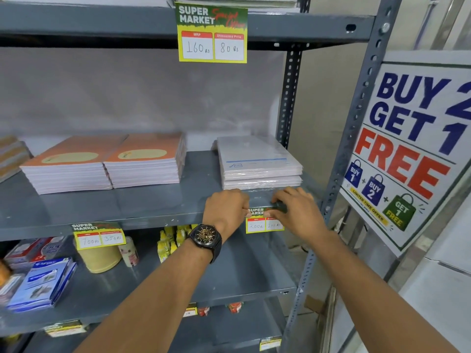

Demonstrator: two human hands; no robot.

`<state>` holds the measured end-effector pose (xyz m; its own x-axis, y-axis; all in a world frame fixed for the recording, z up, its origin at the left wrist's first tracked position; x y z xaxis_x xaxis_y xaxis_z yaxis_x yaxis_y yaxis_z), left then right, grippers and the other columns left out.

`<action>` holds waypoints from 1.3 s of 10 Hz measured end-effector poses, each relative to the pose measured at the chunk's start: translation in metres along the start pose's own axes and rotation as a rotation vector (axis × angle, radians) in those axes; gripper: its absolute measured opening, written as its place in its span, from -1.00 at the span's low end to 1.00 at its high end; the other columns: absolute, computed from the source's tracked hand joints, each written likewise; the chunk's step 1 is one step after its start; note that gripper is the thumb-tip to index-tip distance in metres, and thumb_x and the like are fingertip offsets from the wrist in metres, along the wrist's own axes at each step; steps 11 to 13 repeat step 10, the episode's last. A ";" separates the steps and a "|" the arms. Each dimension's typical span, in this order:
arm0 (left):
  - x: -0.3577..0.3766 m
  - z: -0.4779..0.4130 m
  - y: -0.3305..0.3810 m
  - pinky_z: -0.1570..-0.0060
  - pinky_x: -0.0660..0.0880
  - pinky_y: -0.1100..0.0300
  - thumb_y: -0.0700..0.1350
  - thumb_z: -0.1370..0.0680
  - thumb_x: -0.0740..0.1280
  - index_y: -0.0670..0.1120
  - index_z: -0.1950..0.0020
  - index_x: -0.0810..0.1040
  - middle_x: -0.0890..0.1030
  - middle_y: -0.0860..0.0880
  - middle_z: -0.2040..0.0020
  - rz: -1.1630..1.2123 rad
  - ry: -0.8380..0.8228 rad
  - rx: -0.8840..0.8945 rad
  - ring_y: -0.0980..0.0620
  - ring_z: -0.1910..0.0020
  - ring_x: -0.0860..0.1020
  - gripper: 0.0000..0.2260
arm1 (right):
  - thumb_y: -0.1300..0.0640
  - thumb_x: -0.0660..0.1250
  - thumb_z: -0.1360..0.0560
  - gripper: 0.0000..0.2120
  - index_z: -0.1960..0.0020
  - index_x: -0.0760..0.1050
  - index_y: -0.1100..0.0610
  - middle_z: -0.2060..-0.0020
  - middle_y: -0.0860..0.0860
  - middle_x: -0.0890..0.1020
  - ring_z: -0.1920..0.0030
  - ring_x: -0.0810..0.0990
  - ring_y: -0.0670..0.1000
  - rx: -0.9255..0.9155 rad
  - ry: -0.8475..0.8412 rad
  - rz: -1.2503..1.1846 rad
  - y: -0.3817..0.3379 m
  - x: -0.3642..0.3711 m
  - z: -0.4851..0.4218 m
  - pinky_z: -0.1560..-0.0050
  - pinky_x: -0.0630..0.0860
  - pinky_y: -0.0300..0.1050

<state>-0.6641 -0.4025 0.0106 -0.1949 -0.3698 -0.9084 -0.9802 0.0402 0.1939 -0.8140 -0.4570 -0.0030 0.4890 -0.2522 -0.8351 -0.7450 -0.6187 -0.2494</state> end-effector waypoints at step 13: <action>-0.045 0.138 -0.086 0.14 0.53 0.02 -0.08 -0.54 0.28 -0.01 -0.04 0.54 0.63 -0.04 0.09 -0.203 0.071 0.226 -0.15 0.11 0.58 -0.89 | 0.12 0.46 -0.43 -0.67 -0.18 0.53 -0.05 -0.12 -0.04 0.64 -0.11 0.46 0.00 0.032 0.218 -0.192 -0.060 -0.035 0.085 -0.07 0.29 -0.27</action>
Point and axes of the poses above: each hand's wrist, its own z-axis away from the middle knuckle, its own x-axis out of the palm, y = z × x, the point moved 10 cm from there along -z, towards the middle knuckle
